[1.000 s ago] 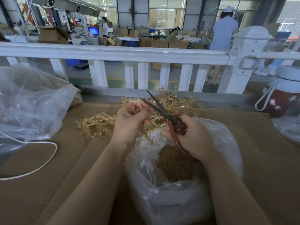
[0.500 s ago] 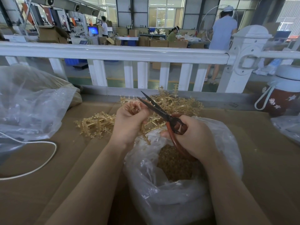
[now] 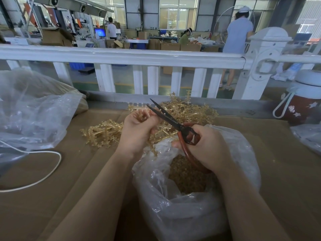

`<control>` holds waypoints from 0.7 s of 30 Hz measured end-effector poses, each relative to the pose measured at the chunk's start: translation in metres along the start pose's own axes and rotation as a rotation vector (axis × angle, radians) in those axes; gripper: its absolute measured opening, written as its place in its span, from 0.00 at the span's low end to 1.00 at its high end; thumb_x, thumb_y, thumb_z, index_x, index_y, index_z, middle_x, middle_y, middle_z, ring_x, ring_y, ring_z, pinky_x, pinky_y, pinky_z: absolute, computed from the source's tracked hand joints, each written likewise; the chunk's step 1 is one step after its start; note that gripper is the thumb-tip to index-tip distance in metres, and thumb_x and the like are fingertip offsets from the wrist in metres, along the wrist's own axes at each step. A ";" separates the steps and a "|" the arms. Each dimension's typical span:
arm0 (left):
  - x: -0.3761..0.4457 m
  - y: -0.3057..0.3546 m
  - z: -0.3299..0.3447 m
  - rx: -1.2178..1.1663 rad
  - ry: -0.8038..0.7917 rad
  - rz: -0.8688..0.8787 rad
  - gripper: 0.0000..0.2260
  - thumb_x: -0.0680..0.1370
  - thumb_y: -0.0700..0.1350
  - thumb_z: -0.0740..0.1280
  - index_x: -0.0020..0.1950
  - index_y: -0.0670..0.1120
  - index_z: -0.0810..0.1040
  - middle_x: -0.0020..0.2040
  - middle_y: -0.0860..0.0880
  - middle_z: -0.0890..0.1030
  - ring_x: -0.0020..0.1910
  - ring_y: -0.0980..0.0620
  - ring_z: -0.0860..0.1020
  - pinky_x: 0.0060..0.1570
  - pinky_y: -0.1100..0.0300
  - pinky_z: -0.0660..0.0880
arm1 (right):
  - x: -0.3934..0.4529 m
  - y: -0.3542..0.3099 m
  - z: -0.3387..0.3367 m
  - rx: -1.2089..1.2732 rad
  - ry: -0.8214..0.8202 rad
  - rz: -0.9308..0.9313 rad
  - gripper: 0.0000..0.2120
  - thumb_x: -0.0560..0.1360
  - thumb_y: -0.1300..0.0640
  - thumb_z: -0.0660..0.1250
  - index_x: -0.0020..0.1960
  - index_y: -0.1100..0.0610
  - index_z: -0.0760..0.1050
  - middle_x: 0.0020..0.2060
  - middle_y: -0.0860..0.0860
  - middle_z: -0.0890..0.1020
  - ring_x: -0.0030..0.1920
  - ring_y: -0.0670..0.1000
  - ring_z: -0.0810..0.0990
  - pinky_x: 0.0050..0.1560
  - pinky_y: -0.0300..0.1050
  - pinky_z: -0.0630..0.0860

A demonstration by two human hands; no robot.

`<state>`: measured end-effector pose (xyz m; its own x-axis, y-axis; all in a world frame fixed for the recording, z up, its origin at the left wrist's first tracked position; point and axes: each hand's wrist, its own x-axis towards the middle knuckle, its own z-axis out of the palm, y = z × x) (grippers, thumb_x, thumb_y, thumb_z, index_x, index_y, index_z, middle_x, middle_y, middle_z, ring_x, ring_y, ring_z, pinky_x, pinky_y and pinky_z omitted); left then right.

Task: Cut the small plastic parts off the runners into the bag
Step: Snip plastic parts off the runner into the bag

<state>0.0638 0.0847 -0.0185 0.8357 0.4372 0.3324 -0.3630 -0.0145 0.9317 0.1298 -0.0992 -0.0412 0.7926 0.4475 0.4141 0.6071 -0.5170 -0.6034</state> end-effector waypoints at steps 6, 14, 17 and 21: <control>0.001 -0.002 -0.002 0.007 -0.010 -0.002 0.05 0.69 0.42 0.70 0.35 0.42 0.80 0.25 0.48 0.70 0.26 0.51 0.65 0.28 0.60 0.65 | -0.001 0.000 0.000 0.000 0.009 -0.017 0.21 0.59 0.21 0.68 0.39 0.36 0.72 0.42 0.25 0.76 0.44 0.33 0.76 0.31 0.30 0.70; 0.000 -0.003 -0.003 0.098 -0.064 0.004 0.10 0.73 0.38 0.70 0.41 0.32 0.76 0.25 0.48 0.71 0.29 0.46 0.63 0.28 0.58 0.61 | 0.001 0.003 0.001 -0.060 0.016 -0.006 0.26 0.60 0.20 0.67 0.45 0.39 0.76 0.44 0.26 0.77 0.46 0.32 0.75 0.35 0.34 0.68; 0.000 -0.005 -0.004 0.113 -0.067 0.001 0.07 0.75 0.36 0.70 0.41 0.32 0.76 0.26 0.47 0.71 0.30 0.44 0.63 0.29 0.56 0.61 | 0.001 0.004 0.001 -0.076 0.027 0.000 0.29 0.60 0.19 0.65 0.47 0.40 0.77 0.38 0.33 0.80 0.45 0.33 0.76 0.36 0.33 0.69; 0.002 -0.005 -0.005 0.100 -0.079 -0.005 0.04 0.74 0.35 0.71 0.40 0.38 0.80 0.26 0.46 0.72 0.25 0.47 0.65 0.26 0.61 0.64 | 0.000 0.003 0.000 -0.080 0.041 -0.010 0.30 0.59 0.19 0.65 0.46 0.42 0.79 0.35 0.35 0.80 0.45 0.33 0.77 0.35 0.30 0.68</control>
<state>0.0647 0.0902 -0.0236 0.8686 0.3655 0.3345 -0.3192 -0.1036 0.9420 0.1322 -0.1005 -0.0432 0.7871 0.4236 0.4483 0.6163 -0.5702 -0.5432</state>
